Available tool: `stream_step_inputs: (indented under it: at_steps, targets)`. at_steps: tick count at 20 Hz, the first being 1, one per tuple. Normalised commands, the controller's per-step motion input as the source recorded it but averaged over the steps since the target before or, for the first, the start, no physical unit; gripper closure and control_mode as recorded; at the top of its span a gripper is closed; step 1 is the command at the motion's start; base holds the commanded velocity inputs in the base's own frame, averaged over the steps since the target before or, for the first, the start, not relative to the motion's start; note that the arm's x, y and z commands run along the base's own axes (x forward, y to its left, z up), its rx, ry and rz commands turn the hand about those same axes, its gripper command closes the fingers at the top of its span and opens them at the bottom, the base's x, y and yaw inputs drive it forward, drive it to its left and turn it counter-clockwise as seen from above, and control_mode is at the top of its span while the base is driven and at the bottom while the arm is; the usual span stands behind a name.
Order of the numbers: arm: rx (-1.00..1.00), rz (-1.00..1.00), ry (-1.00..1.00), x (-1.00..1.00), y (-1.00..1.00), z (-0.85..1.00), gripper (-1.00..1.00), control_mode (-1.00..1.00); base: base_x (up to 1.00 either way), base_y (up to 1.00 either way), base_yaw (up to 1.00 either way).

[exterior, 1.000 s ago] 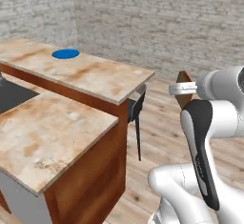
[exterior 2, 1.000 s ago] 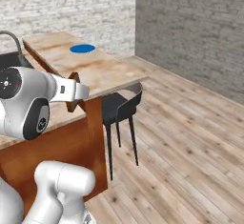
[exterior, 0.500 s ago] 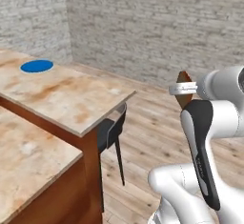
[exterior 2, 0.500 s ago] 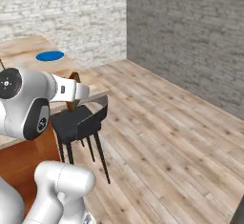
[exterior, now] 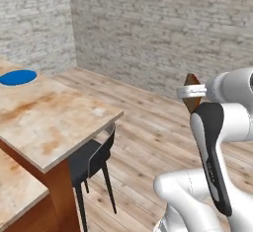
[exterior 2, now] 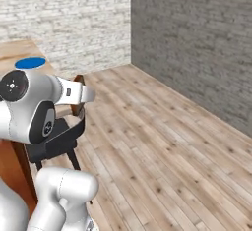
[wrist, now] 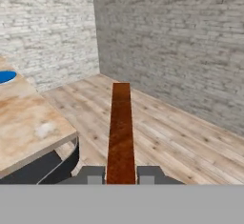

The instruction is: Start the toaster. Once the lever pops up, take the bread to the plate on the dining counter.

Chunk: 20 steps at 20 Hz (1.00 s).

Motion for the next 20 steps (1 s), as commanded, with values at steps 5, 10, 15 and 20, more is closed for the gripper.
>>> stream_step_inputs:
  at_steps: [5,10,15,20]
  targets:
    - [0.00,0.00,0.00,0.00,0.00,0.00,1.00,1.00,0.98,-1.00,0.36]
    - [0.00,0.00,0.00,0.00,0.00,0.00,1.00,1.00,0.92,-1.00,0.43]
    - [0.00,0.00,0.00,0.00,0.00,0.00,1.00,1.00,1.00,-0.76,0.46]
    - [0.00,0.00,0.00,0.00,0.00,0.00,1.00,1.00,1.00,-0.20,0.37]
